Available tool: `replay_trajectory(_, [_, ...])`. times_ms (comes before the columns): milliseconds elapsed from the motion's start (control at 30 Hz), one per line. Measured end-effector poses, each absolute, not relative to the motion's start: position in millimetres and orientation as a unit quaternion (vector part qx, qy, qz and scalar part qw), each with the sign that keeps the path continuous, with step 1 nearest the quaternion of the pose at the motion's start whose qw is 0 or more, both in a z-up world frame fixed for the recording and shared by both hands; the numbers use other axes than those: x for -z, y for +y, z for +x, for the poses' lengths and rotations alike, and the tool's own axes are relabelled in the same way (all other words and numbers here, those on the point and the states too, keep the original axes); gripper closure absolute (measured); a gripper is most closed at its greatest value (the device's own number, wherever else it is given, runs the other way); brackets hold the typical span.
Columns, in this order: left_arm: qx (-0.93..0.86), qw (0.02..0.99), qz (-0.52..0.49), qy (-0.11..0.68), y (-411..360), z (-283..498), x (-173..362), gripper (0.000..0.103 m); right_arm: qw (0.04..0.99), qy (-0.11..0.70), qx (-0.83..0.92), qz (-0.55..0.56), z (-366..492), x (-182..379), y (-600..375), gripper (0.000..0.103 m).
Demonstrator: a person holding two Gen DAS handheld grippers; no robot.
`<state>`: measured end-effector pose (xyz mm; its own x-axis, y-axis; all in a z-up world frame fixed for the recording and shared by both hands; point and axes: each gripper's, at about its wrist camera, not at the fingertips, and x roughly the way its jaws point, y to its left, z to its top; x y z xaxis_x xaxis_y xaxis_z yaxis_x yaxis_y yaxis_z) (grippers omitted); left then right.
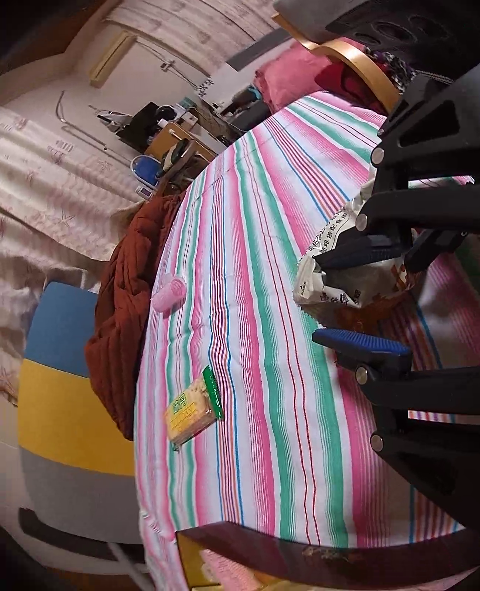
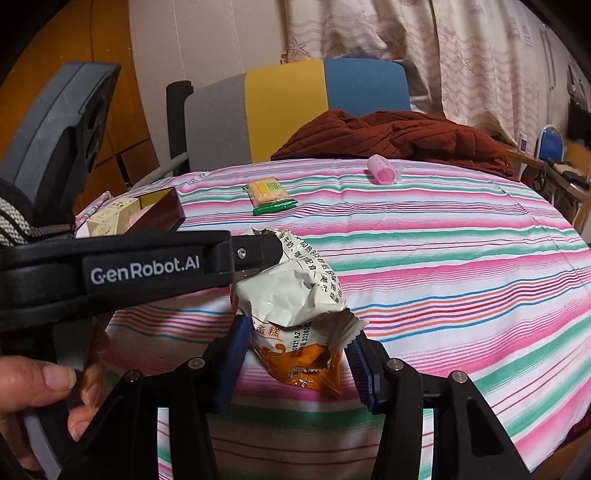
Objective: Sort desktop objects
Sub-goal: 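Carry the snack bag with both grippers over the gold tray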
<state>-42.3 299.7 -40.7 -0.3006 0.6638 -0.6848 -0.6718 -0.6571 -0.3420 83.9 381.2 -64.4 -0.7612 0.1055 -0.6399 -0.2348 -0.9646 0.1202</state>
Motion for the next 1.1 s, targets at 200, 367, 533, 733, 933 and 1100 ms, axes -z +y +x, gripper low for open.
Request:
replay_trajectory(200, [-0.810, 0.415, -0.413, 0.016, 298.6, -32.2, 37.6, 0.076, 0.091, 0.105, -0.932, -0.335, 86.1, 64.3, 380.8, 0.051])
replay_trajectory(367, [-0.811, 0.414, -0.413, 0.016, 297.9, -30.7, 37.5, 0.076, 0.094, 0.100, -0.933, -0.334, 87.3, 64.3, 377.6, 0.051])
replay_trajectory(533, [-0.811, 0.414, -0.414, 0.014, 296.7, -30.3, 37.8, 0.076, 0.096, 0.099, -0.933, -0.332, 87.4, 64.5, 376.8, 0.051])
replay_trajectory(733, [-0.810, 0.414, -0.414, 0.011, 295.1, -29.4, 37.3, 0.076, 0.095, 0.109, -0.934, -0.326, 89.1, 64.5, 378.2, 0.052])
replay_trajectory(933, [-0.811, 0.418, -0.410, 0.009, 289.9, -25.1, 31.0, 0.078, 0.095, 0.113, -0.937, -0.315, 90.9, 59.0, 376.9, 0.054])
replay_trajectory(1100, [-0.814, 0.418, -0.403, 0.011, 286.2, -21.9, 25.4, 0.080, 0.093, 0.112, -0.940, -0.308, 92.5, 54.3, 373.3, 0.055])
